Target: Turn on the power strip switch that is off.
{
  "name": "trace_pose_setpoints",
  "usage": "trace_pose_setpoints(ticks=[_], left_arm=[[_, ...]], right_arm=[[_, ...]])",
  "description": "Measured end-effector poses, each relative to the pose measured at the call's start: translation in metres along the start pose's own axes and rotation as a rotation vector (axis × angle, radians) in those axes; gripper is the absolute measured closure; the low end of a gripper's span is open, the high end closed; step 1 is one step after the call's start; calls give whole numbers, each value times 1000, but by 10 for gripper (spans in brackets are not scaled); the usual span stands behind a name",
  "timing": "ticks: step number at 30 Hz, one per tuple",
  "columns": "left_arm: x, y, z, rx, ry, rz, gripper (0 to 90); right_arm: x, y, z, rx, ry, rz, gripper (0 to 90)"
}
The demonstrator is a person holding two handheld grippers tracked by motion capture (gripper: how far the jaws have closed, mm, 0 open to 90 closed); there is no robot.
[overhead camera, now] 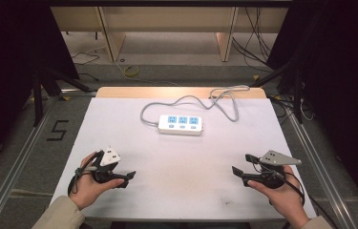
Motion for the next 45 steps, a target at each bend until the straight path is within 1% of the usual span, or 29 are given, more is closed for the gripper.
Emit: trace_pose_setpoints(ticks=[4, 5, 7, 8, 9, 10, 11, 12, 14, 15, 17, 19, 21, 23, 28, 39, 45], left_arm=[[-1, 1, 0, -6, -6, -2, 183], [-1, 1, 0, -11, -5, -9, 194], [-2, 2, 1, -20, -3, -12, 265], [-2, 2, 1, -28, 2, -11, 309], [-3, 3, 2, -40, 6, -12, 382], [-3, 4, 3, -50, -1, -9, 475], [-4, 4, 3, -56, 0, -9, 475], [-5, 4, 3, -67, -3, -9, 632], [-6, 5, 3, -73, -11, -2, 788], [-7, 6, 3, -76, -9, 1, 788], [-8, 7, 2, -71, 0, 1, 883], [-9, 7, 2, -68, 8, 6, 895], [-10, 6, 1, -60, 22, 1, 896], [-12, 6, 1, -56, 25, 6, 896], [-18, 3, -1, -43, 54, -2, 897], [-31, -3, -7, -25, 59, -4, 897], [-35, -6, -7, -27, 57, -2, 898]], right_arm=[[0, 0, 1, 0, 2, 1, 279], [0, 0, 1, 0, 3, 1, 279], [0, 0, 1, -1, 6, 1, 279], [0, -1, 1, 0, 5, 1, 279], [0, -1, 1, 0, 7, 2, 279], [0, -1, 1, -1, 8, 2, 279], [0, -1, 1, -1, 8, 2, 279], [0, -1, 0, -1, 8, 3, 279], [0, -1, 0, -1, 8, 2, 279], [0, -1, 0, -1, 8, 2, 279], [0, -1, 0, 0, 11, 2, 280], [0, -1, 1, 0, 15, 2, 280], [0, -1, 1, -1, 15, 3, 280], [0, -1, 1, -1, 14, 1, 280], [0, -1, 1, 1, 12, 1, 280], [0, -1, 1, 2, 11, 1, 280], [0, -2, 1, 3, 10, 2, 279]])
Point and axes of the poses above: each handheld gripper's, and its own axes: y roughly backward along the jaws, x roughly out of its underside, z roughly to its left, the point moved 3 cm from there along -y, roughly forward along the jaws, and after that the axes turned 14 degrees about y, right-handed, at the moved point
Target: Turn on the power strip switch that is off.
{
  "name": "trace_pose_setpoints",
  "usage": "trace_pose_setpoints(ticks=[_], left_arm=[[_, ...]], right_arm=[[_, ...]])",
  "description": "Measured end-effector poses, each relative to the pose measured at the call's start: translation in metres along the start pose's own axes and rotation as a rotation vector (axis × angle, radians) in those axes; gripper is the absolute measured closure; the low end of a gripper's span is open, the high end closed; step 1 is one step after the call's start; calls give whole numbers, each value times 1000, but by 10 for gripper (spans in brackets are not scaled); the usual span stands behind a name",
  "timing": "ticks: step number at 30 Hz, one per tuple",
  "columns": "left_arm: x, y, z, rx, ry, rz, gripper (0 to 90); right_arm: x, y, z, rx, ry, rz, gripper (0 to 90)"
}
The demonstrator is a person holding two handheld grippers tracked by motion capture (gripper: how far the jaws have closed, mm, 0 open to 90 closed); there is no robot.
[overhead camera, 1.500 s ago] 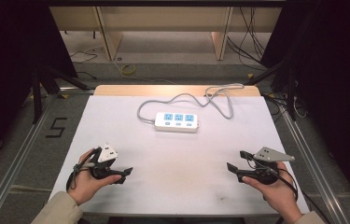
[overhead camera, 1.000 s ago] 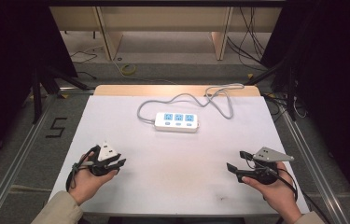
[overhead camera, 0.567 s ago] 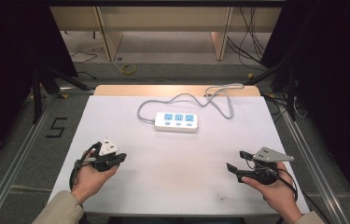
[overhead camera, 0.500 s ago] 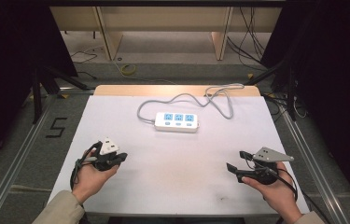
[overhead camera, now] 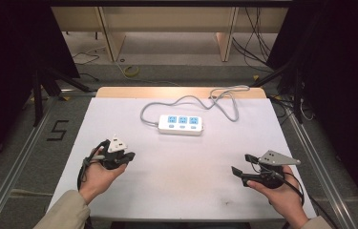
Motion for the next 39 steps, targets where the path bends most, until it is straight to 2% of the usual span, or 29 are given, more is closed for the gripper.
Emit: trace_pose_setpoints(ticks=[14, 25, 39], left_arm=[[-12, -7, -1, -10, 2, -9, 898], [-21, -12, -3, -16, -12, -13, 898], [-35, -17, -6, 2, 6, -24, 898]], right_arm=[[1, -1, -1, 2, -1, 4, 279], [1, -1, -1, 0, -3, 6, 279], [1, -2, -1, 0, -1, 9, 278]])
Point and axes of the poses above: each handheld gripper's, and its own axes: y roughly backward along the jaws, x roughly out of its underside, z roughly to its left, the point moved 3 cm from there along -y, roughly forward along the jaws, and after that the axes turned 14 degrees about y, right-handed, at the moved point
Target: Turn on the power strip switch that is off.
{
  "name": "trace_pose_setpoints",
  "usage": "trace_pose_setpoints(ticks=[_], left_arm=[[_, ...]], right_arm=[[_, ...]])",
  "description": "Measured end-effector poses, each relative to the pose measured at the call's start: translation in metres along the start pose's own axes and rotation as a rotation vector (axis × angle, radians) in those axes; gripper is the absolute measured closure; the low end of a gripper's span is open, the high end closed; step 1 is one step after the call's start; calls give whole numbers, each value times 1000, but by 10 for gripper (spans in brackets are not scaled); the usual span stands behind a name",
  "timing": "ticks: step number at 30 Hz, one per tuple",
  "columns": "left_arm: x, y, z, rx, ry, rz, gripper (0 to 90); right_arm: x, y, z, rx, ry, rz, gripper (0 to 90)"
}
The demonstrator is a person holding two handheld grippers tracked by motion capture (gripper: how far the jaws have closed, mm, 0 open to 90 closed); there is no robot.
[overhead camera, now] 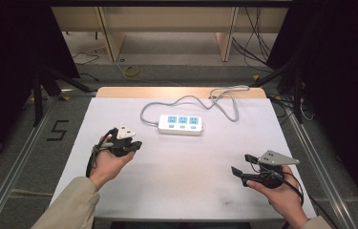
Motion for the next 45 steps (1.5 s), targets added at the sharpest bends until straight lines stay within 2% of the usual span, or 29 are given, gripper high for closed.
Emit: trace_pose_setpoints(ticks=[11, 25, 39, 45], left_arm=[[-8, -7, -6, 14, 0, 0, 898], [-18, -16, -8, 9, -2, 1, 898], [-32, -34, -15, 17, -9, 12, 898], [-36, -41, -19, 8, -20, 19, 898]], right_arm=[[1, 1, -1, 7, -2, 4, 277], [2, 0, -2, 9, -2, 14, 277], [3, 1, -3, 12, -1, 14, 274], [4, 2, -4, 13, -3, 14, 274]])
Point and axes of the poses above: each handheld gripper's, and its own axes: y roughly backward along the jaws, x roughly out of its underside, z roughly to its left, the point moved 3 cm from there along -y, roughly forward along the jaws, and after that the axes turned 14 degrees about y, right-handed, at the moved point
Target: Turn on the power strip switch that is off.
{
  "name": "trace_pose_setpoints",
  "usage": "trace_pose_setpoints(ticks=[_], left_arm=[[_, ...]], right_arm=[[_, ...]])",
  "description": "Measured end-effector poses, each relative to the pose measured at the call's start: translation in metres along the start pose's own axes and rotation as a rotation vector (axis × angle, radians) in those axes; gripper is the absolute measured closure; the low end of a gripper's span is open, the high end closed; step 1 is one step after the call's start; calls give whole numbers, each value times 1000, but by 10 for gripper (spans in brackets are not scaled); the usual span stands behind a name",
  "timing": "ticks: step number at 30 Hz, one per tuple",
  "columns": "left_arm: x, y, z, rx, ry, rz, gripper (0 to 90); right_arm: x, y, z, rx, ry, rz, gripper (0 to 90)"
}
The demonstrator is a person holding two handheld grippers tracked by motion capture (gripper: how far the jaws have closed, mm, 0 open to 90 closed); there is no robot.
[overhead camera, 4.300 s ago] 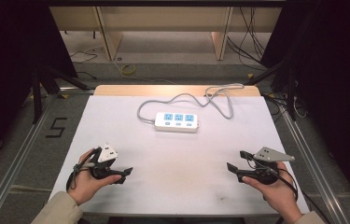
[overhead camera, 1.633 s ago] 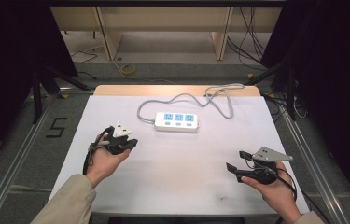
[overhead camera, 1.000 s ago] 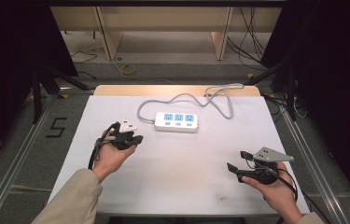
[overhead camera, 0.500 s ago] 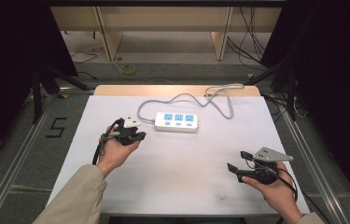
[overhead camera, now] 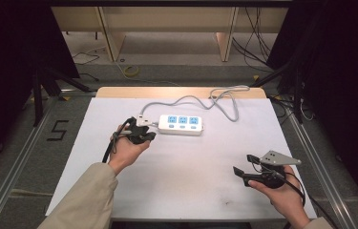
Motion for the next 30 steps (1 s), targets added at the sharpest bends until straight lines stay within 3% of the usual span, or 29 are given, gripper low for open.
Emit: trace_pose_setpoints(ticks=[11, 30], left_arm=[[-10, -14, -9, -7, -27, 20, 898], [-28, -27, -14, -14, -34, 32, 898]], right_arm=[[1, 2, -1, 7, -6, 1, 274], [2, 3, -3, 8, -6, 0, 274]])
Point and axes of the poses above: each handheld gripper's, and its own axes: y roughly backward along the jaws, x roughly out of its underside, z roughly to its left, the point moved 3 cm from there along -y, roughly forward along the jaws, and after that the axes turned 14 degrees about y, right-handed, at the moved point
